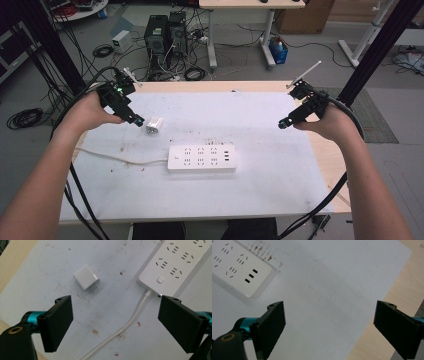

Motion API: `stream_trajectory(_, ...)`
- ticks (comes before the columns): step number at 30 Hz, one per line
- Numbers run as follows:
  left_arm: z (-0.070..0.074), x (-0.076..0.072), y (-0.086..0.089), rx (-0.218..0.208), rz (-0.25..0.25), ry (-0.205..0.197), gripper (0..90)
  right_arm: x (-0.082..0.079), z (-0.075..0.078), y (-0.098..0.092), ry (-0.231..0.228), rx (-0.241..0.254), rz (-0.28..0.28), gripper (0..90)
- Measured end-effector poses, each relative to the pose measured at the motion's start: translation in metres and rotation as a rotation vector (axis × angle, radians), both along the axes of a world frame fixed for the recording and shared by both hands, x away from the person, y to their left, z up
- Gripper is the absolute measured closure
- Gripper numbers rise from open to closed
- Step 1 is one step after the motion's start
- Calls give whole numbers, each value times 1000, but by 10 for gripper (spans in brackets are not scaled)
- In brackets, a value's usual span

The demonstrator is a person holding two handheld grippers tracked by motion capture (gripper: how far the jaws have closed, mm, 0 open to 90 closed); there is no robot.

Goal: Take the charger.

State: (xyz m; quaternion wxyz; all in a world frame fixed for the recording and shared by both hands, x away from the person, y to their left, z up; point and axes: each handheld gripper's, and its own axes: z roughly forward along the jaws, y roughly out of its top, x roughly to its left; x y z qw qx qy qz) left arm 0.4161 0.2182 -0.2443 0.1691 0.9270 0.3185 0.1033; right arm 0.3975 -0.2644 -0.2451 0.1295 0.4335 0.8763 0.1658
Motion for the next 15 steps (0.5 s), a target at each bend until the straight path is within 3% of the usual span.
stream_trajectory(5, -3, 5, 0, -15, 22, -4, 130, 0, 0, -1, -4, 8, 0, 100)
stream_trajectory(12, -16, 26, -3, -50, 86, 1, 130, 2, -5, -4, -3, 11, -4, 101)
stream_trajectory(15, -21, 32, -6, -37, 99, 19, 130, 4, -8, -5, 4, 14, -6, 100)
